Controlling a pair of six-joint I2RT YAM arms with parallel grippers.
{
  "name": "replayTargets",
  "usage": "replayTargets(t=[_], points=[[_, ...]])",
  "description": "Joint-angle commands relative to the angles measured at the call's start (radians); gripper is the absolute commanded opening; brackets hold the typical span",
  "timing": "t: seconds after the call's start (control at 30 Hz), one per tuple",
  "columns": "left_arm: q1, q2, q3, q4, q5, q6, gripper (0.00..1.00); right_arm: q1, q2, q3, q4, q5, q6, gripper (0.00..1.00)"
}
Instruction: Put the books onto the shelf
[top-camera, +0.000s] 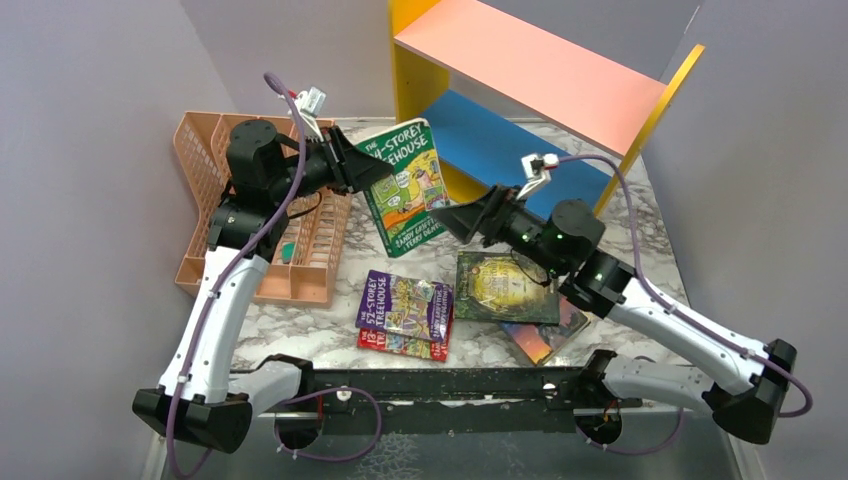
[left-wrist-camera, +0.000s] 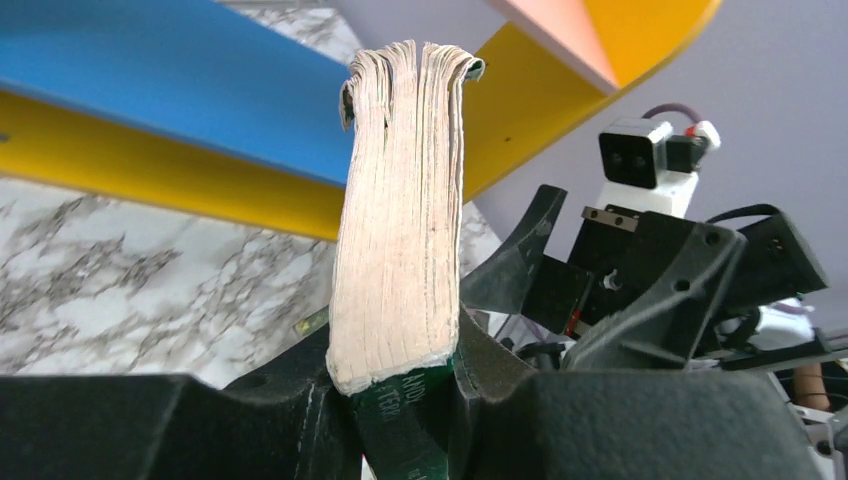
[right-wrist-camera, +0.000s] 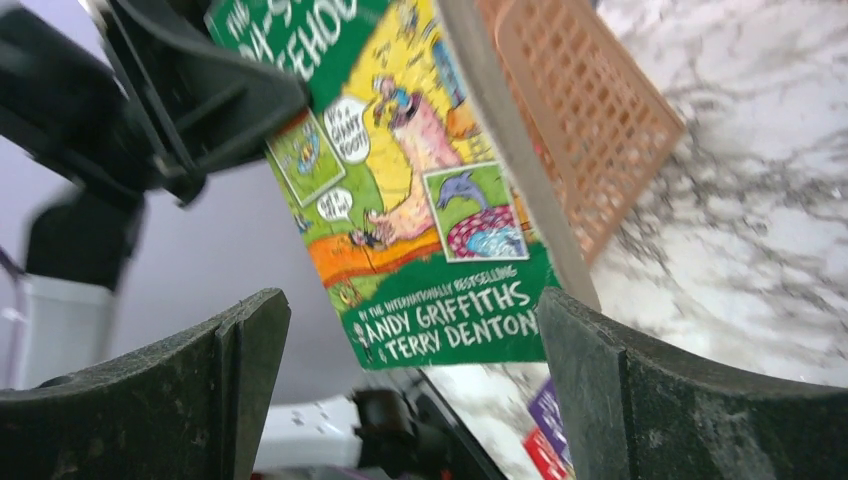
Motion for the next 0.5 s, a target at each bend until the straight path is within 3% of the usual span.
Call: replayTargets(t=[0.0, 0.17, 0.47], points=[[0.011, -0.004, 0.081, 0.143, 0.064, -0.125, 0.0, -0.025, -0.069, -0.05, 0.103, 0.013, 0.187, 1.0], [0.012, -0.03, 0.065, 0.326, 0.001, -0.322, 0.0, -0.024, -0.11, -0.167, 0.315, 0.036, 0.341, 1.0], [0.013, -0.049, -0.004, 0.531, 0.002, -0.534, 0.0, -0.024, 0.003, -0.092, 0.422, -0.089, 0.434, 1.0]])
